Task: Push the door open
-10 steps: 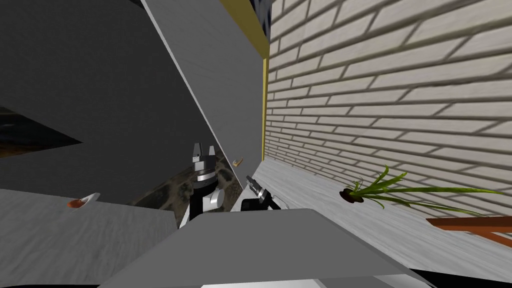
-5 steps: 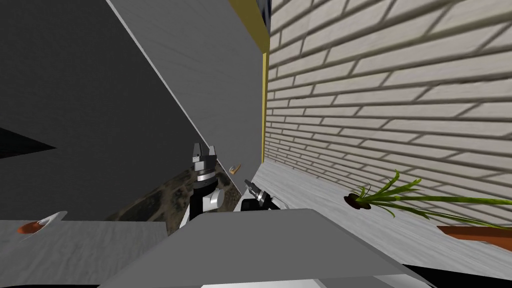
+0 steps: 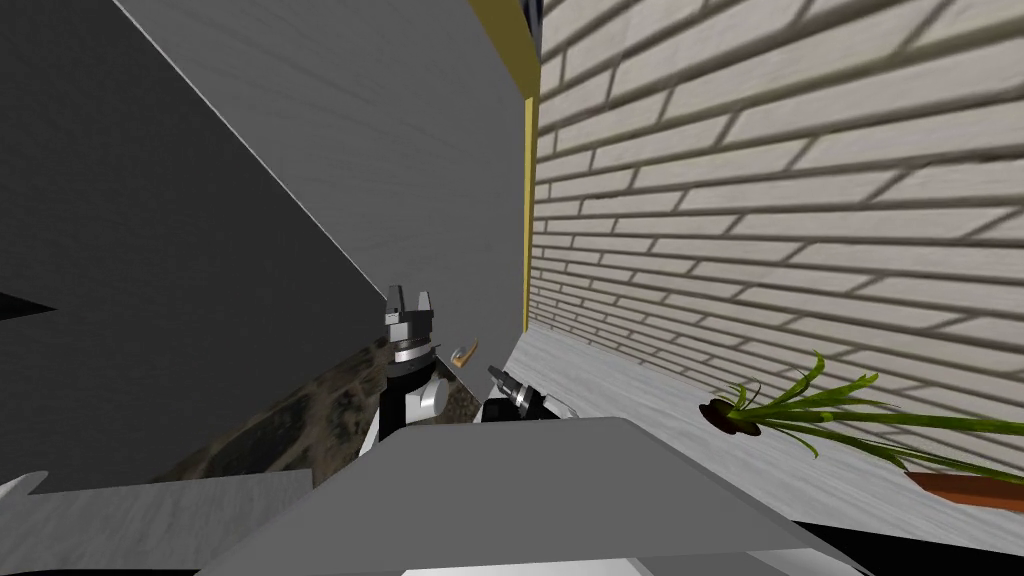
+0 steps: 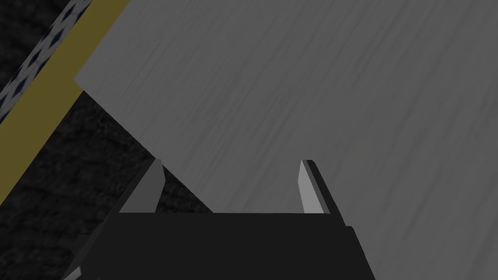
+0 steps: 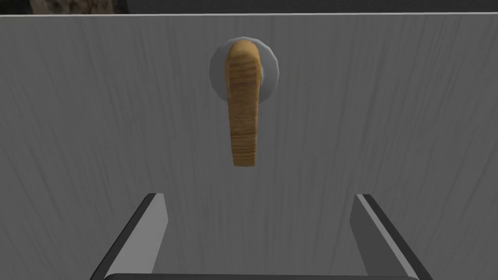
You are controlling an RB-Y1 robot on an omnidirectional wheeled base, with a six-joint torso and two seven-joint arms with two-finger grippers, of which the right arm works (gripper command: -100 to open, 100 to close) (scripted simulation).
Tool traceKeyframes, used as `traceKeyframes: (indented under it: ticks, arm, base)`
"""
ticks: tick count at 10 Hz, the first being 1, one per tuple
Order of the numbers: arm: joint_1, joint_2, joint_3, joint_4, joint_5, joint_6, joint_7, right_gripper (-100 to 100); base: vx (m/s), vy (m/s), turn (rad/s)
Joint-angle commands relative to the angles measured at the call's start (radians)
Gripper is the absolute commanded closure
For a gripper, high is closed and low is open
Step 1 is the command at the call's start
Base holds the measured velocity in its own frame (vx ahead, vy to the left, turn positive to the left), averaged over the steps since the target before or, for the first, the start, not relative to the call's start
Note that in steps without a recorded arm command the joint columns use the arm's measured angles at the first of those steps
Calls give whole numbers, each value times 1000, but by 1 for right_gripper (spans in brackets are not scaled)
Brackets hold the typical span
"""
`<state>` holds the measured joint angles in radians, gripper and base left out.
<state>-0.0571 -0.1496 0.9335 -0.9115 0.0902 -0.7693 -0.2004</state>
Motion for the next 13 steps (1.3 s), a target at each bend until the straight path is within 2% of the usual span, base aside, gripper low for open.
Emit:
traceKeyframes:
  ticks: [1,9,11,12,13]
  arm:
    - [0,0,0,0,0,0,0,-100]
    - [1,30,-18,37,-1,-6,16,-100]
    - [1,31,-19,37,-1,-6,16,-100]
    - [1,31,-19,37,-1,-6,16,100]
    - [1,31,-19,37,-1,-6,16,100]
  base:
    - [98,2,-2]
    - [97,144,27]
    - [59,107,11]
    - [-3,-8,0]
    - [-14,-27,4]
